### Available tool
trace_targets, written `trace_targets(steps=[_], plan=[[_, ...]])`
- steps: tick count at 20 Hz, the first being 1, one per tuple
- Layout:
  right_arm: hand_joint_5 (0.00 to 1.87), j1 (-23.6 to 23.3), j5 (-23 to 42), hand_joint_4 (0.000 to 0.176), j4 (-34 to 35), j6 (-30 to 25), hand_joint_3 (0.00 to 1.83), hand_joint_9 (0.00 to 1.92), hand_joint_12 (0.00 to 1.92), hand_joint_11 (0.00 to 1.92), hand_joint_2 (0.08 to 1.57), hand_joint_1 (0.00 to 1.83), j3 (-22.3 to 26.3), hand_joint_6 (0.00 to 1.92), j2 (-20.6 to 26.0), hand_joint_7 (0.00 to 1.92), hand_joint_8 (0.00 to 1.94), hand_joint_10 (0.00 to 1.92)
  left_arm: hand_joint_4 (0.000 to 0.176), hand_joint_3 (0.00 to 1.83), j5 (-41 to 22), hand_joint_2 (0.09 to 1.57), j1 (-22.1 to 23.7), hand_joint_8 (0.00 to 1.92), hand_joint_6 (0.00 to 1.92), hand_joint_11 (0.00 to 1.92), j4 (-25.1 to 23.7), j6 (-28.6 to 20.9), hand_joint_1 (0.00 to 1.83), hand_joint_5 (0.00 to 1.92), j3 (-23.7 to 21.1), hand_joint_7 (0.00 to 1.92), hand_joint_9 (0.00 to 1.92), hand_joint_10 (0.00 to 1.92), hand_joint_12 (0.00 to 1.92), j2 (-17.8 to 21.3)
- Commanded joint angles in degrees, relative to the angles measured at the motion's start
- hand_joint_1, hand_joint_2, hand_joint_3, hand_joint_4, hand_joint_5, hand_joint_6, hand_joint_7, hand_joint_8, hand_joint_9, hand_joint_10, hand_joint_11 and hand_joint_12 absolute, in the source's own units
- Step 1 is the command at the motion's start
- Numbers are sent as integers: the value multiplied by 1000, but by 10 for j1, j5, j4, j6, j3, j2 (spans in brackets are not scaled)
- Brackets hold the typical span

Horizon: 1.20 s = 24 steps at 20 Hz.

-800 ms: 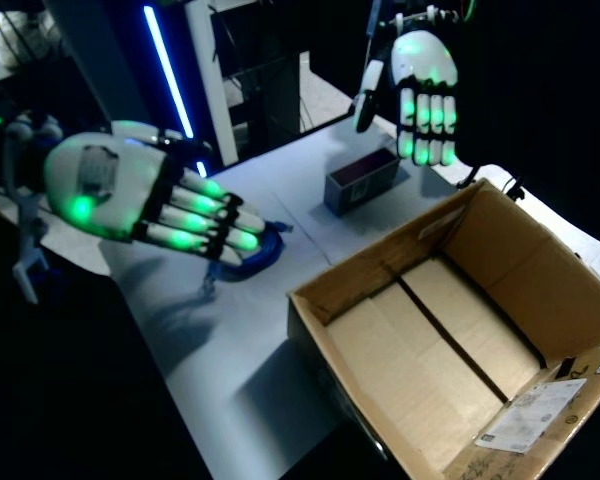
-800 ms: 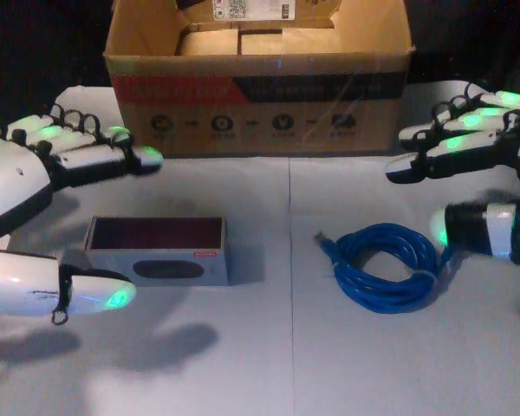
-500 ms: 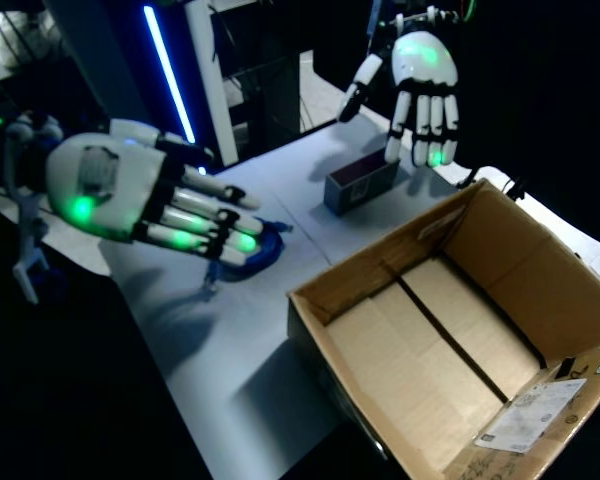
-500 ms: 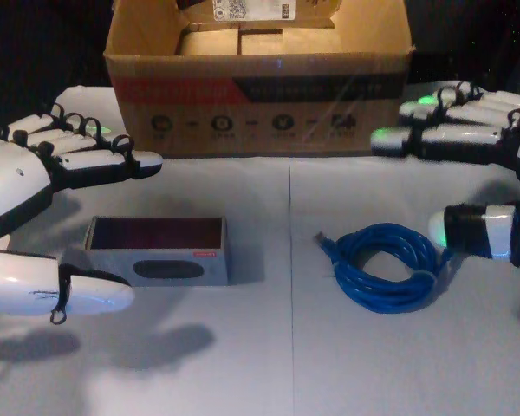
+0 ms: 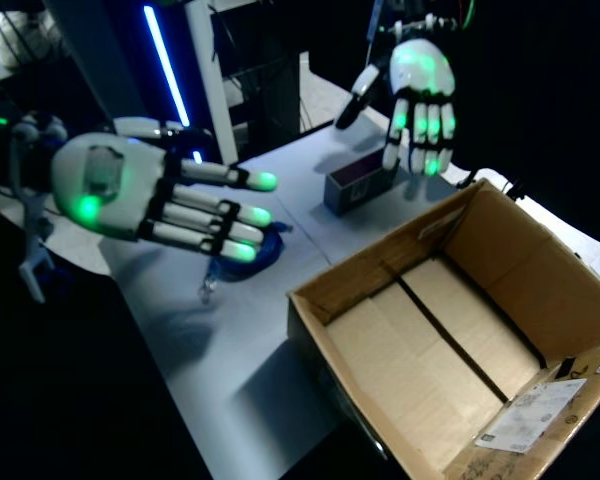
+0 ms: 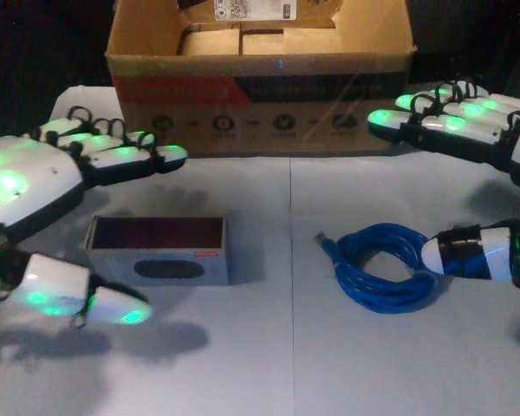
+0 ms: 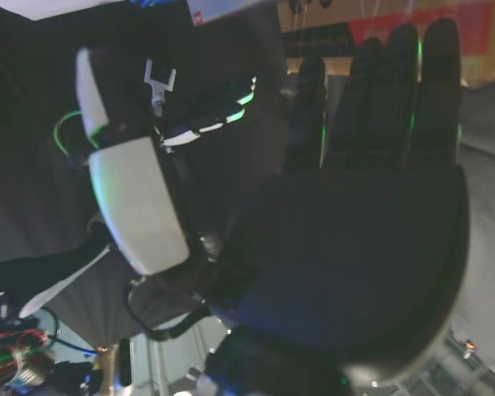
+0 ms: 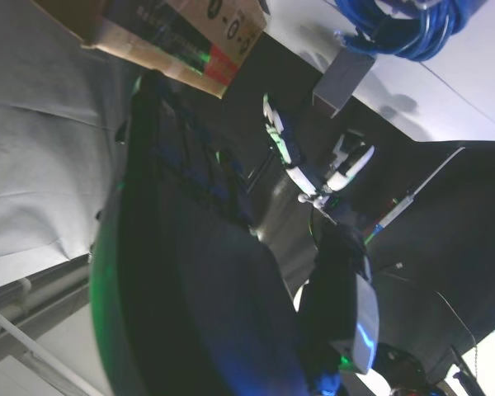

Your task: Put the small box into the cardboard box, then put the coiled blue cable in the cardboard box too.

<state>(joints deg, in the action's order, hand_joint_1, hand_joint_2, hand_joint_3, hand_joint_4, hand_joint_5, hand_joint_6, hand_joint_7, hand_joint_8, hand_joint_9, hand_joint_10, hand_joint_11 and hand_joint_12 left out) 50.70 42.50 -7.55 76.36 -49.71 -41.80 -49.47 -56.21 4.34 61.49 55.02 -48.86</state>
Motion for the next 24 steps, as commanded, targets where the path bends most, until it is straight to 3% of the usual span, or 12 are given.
trace_targets(steps=[1,2,4,5,6,8,11,13,14,19,21,24], plan=[[0,-6,67,176,9,-3,11,0,0,0,1146,167,-3,0,-1,0,0,0,146,1,-49,806,11,2,1,48,1,-2,739,345,5,408,468,7,1054,-9],[0,-6,67,176,8,-3,12,0,0,0,1158,154,-3,0,-1,0,0,0,122,3,-38,847,20,3,3,165,1,-2,785,394,14,458,548,17,1167,-22],[0,-6,67,176,8,-3,13,0,0,0,1177,165,-3,0,-1,0,0,0,3,2,-34,1015,27,20,12,535,0,-4,910,630,19,673,787,122,1253,-29],[0,-6,67,176,8,-3,13,0,0,0,1186,156,-3,0,-1,0,0,0,0,7,-37,1048,27,15,8,574,0,-9,981,729,19,791,826,299,1279,-29],[0,-6,67,176,8,-3,13,0,0,0,1193,155,-2,0,-1,0,0,0,0,0,-42,1193,27,1313,1104,710,-1,-20,1182,824,20,840,864,917,1451,-29],[0,-5,67,176,8,-3,10,0,0,0,1201,178,-2,0,-1,0,0,0,0,0,-56,1145,27,1235,922,879,-4,-34,1216,962,21,899,967,1061,1467,-18],[0,-5,67,176,9,-3,10,0,0,0,1217,154,-2,0,-1,0,0,0,0,0,-99,1156,26,1322,882,886,-14,-59,1221,955,15,866,919,1090,1408,17],[3,-5,67,176,9,-3,5,0,0,0,1218,180,-2,1,-1,0,0,0,0,0,-147,1123,26,1200,791,884,-29,-100,1226,1031,14,918,1014,893,1381,47],[0,-5,67,176,9,-3,3,0,0,0,1218,176,-2,0,-1,0,0,0,0,0,-171,1094,26,1021,691,852,-31,-102,1342,1061,8,944,1034,1096,1366,67],[15,-5,66,176,11,-3,5,0,0,0,1228,170,-2,5,-2,0,0,0,0,1,-247,1132,36,1048,1026,636,-17,-77,1366,940,2,907,853,1252,1202,130],[0,-5,66,176,12,-3,5,0,0,0,1235,171,-3,0,-3,0,0,0,0,1,-256,1137,67,951,1209,731,18,-28,1364,859,10,926,887,1205,1040,118],[8,-5,66,176,11,-3,4,0,0,0,1242,209,-3,3,-2,0,0,0,0,0,-172,1141,181,1003,1135,672,36,1,1366,851,76,942,861,1265,1154,38]])
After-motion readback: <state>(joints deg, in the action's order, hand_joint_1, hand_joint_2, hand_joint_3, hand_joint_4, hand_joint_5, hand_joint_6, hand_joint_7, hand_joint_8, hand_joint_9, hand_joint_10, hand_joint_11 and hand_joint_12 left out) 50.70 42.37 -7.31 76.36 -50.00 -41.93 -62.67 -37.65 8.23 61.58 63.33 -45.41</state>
